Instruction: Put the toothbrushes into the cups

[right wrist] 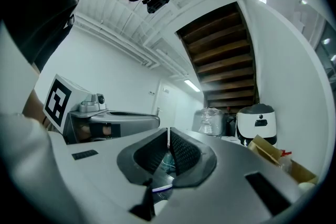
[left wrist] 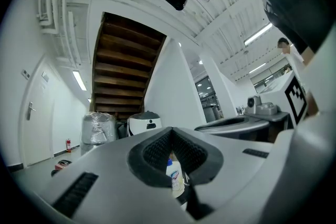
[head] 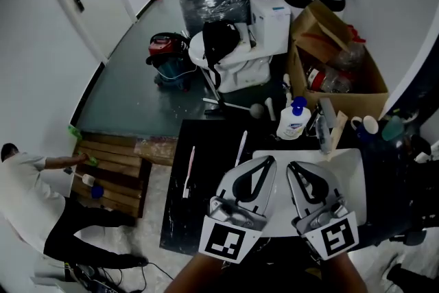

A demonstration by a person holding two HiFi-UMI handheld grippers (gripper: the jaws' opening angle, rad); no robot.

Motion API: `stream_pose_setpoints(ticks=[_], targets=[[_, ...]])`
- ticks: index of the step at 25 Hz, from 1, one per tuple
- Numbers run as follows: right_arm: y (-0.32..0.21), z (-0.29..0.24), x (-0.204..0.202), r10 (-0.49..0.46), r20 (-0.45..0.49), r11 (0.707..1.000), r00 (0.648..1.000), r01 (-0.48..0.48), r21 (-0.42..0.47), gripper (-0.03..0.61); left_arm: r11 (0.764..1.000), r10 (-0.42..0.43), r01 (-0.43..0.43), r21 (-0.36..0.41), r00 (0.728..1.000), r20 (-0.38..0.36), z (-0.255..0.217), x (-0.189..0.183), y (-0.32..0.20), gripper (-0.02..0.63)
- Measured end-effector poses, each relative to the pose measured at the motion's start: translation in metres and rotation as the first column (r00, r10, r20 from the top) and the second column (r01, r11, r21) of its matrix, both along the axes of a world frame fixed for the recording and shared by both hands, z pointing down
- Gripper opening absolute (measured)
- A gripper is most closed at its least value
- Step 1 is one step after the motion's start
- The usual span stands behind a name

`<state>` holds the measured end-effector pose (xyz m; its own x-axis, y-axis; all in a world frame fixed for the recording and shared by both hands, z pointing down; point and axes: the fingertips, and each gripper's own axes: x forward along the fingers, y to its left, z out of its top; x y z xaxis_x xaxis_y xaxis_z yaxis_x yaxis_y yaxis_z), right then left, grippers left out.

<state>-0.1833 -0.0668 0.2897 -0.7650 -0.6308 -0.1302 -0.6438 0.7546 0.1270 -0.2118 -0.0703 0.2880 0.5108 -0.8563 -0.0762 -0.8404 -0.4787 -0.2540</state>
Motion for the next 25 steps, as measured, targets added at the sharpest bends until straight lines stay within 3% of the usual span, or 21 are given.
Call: stream_pose_setpoints(ticks=[10,18,21,25], targets=[[-0.010,0.005,-0.006,-0.015,-0.035,1.000,0.999,0.015,0.009,0.035,0.999,-0.040,0.040,-0.003,0.999,0.012,0.002,-0.013,-0.006,0.008],[-0.006,0.010,-0.016,-0.043,-0.029,0.999,0.999,0.043,0.001,0.035,1.000,-0.010,0.010,-0.019,1.000,-0.005,0.003,-0.013,-0.011,0.008],[-0.007,0.010,-0.018,-0.050,-0.033,0.999,0.998,0.050,0.004,0.035,0.994,-0.088,0.085,-0.067,0.995,-0.053,0.004,-0.025,-0.019,0.008],[-0.009,0.011,-0.015,-0.045,-0.030,0.999,0.999,0.045,-0.005,0.035,0.967,-0.174,0.152,-0.206,0.980,-0.094,0.017,-0.043,-0.032,0.009]])
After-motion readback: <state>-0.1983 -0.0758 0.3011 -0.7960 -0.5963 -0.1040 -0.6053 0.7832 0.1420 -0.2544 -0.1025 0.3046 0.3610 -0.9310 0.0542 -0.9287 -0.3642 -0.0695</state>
